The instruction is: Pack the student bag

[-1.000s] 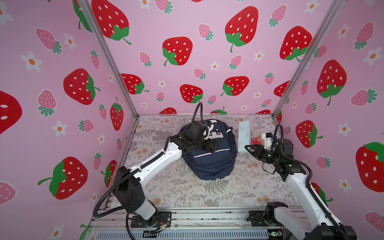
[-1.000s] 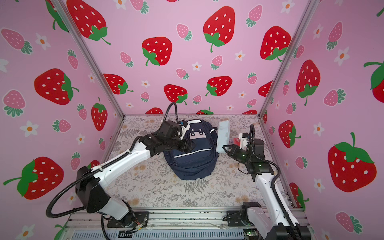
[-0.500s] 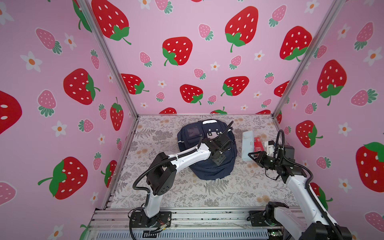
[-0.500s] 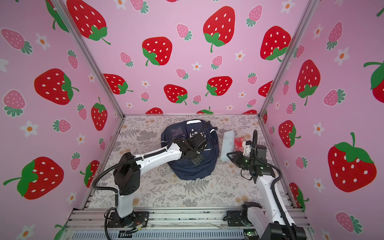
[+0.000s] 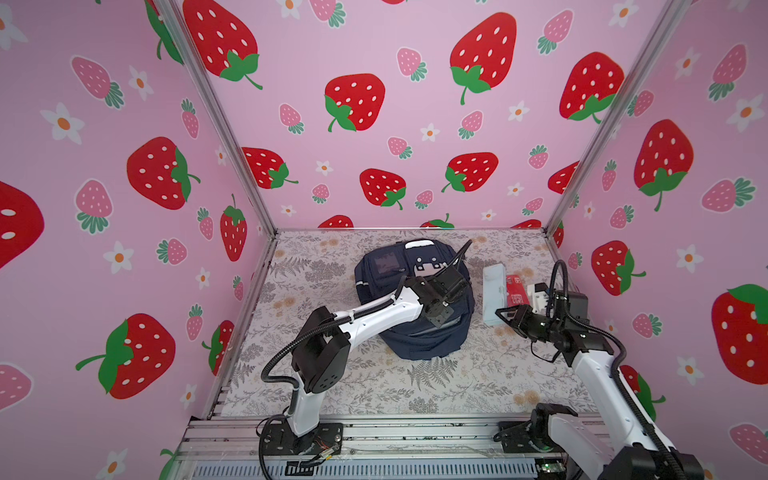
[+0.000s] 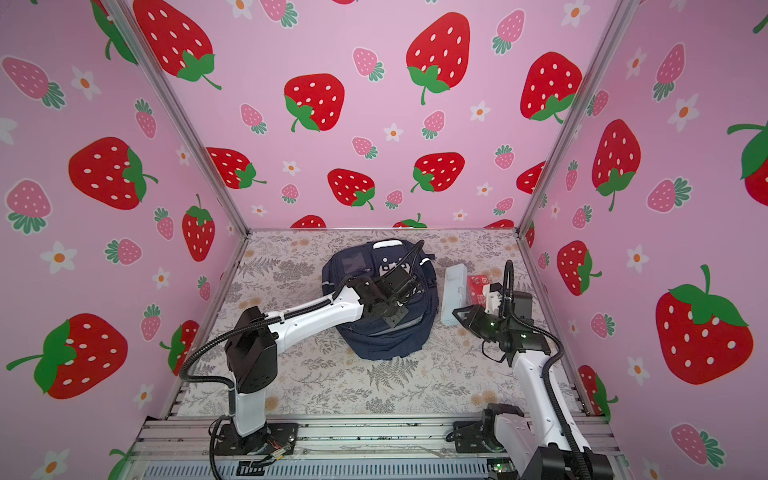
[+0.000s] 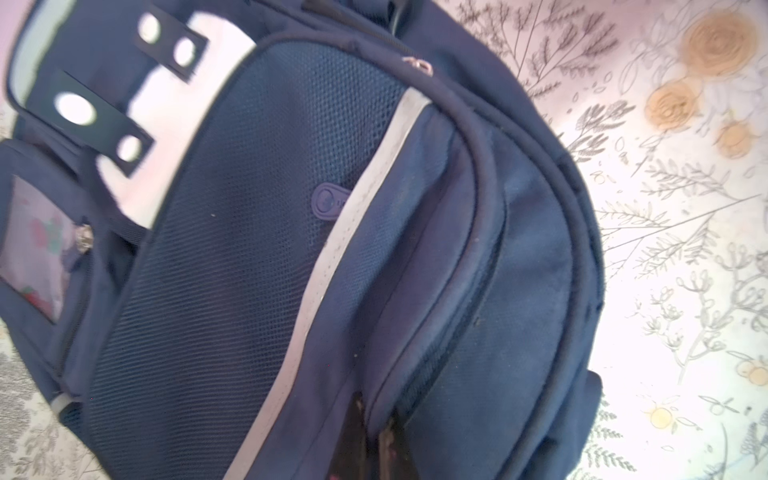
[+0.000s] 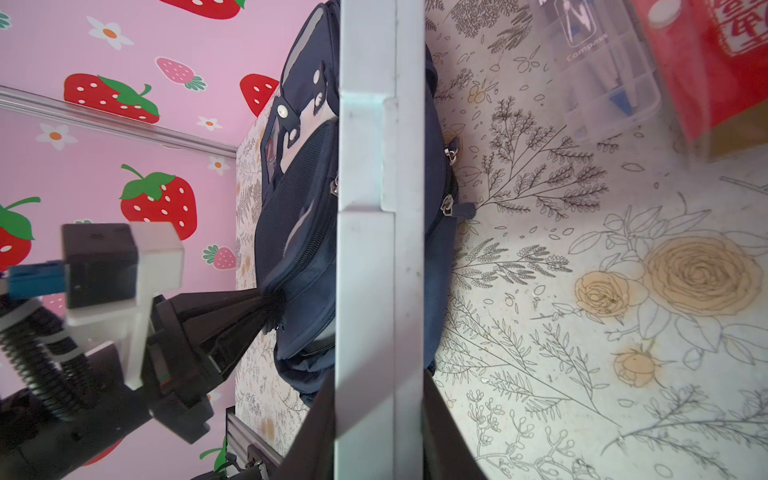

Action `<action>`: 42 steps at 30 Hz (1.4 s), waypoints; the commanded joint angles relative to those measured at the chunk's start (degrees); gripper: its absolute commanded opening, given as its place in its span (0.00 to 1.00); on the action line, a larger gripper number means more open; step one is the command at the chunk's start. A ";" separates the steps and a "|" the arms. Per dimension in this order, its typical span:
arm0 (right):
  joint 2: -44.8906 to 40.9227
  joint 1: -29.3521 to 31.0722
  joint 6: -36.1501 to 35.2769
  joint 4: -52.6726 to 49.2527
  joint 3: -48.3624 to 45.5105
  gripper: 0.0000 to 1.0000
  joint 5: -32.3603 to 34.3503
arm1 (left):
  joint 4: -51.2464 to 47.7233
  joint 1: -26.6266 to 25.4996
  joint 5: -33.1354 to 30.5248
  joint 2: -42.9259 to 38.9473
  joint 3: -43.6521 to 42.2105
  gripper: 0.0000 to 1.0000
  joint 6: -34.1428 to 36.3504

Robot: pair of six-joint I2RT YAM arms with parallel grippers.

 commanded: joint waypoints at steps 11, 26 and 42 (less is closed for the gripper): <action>-3.18 4.43 -1.62 -1.97 0.83 0.03 -2.51 | 15.24 9.64 18.48 -15.49 -7.25 0.00 -2.22; 7.00 24.17 13.22 17.17 -1.23 0.02 6.28 | 22.30 12.28 27.18 -19.36 -12.18 0.00 -3.90; 25.87 27.96 18.21 28.92 5.38 0.02 7.75 | 23.79 12.30 28.39 -20.11 -14.49 0.00 -1.58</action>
